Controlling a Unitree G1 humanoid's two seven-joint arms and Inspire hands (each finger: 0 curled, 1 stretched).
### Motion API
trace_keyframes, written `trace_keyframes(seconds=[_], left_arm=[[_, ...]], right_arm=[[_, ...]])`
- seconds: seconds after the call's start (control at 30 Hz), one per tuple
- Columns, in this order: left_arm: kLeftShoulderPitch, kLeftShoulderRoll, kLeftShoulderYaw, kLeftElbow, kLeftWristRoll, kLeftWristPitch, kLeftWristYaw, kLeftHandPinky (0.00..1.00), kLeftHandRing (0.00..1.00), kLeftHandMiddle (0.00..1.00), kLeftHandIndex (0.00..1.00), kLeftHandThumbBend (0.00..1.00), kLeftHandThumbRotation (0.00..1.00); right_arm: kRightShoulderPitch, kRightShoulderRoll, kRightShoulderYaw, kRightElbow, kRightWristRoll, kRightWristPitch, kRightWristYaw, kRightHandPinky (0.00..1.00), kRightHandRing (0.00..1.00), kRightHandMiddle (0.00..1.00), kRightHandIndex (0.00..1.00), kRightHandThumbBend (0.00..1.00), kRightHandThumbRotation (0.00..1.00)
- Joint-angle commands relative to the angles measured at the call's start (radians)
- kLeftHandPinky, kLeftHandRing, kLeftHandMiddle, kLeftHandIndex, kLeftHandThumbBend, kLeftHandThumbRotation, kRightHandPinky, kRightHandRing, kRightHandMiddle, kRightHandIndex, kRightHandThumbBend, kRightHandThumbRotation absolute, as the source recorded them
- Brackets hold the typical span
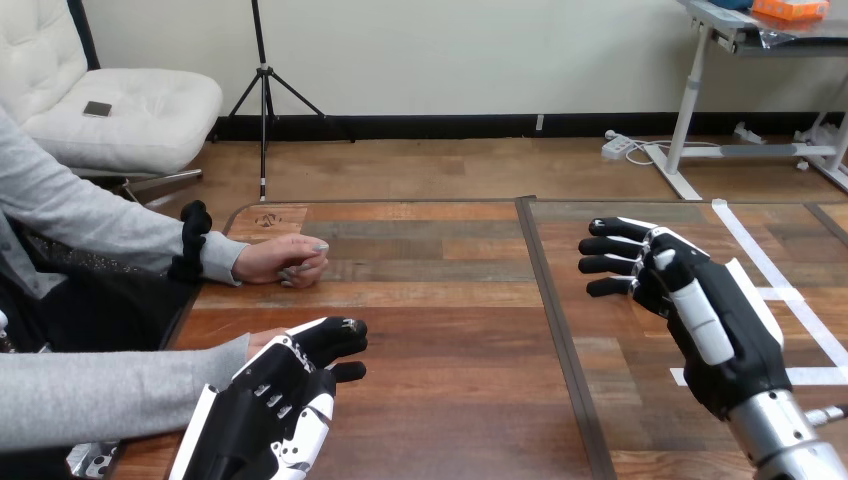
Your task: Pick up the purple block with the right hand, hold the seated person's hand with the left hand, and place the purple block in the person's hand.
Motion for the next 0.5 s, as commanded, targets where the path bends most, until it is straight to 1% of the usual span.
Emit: trace_keyframes(seconds=[0.0, 0.13, 0.23, 0.47], left_arm=[[-0.037, -0.018, 0.017, -0.035, 0.013, -0.002, 0.002, 0.73, 0.79, 0.77, 0.70, 0.00, 0.13], [-0.034, -0.021, 0.017, -0.041, 0.020, 0.007, 0.012, 0.74, 0.79, 0.77, 0.70, 0.00, 0.13], [-0.032, -0.021, 0.017, -0.048, 0.023, 0.016, 0.018, 0.75, 0.80, 0.77, 0.71, 0.00, 0.13], [-0.026, -0.016, 0.017, -0.073, 0.023, 0.054, 0.033, 0.80, 0.81, 0.78, 0.71, 0.02, 0.12]], right_arm=[[-0.153, -0.033, -0.012, 0.086, -0.018, -0.078, -0.020, 0.67, 0.73, 0.74, 0.73, 0.86, 0.89], [-0.201, -0.048, -0.009, 0.154, -0.025, -0.091, -0.007, 0.69, 0.75, 0.75, 0.74, 0.84, 0.91], [-0.223, -0.053, -0.009, 0.190, -0.026, -0.101, 0.001, 0.73, 0.77, 0.77, 0.76, 0.85, 0.93], [-0.305, -0.063, -0.005, 0.313, -0.052, -0.126, -0.015, 0.77, 0.80, 0.79, 0.77, 0.90, 0.97]])
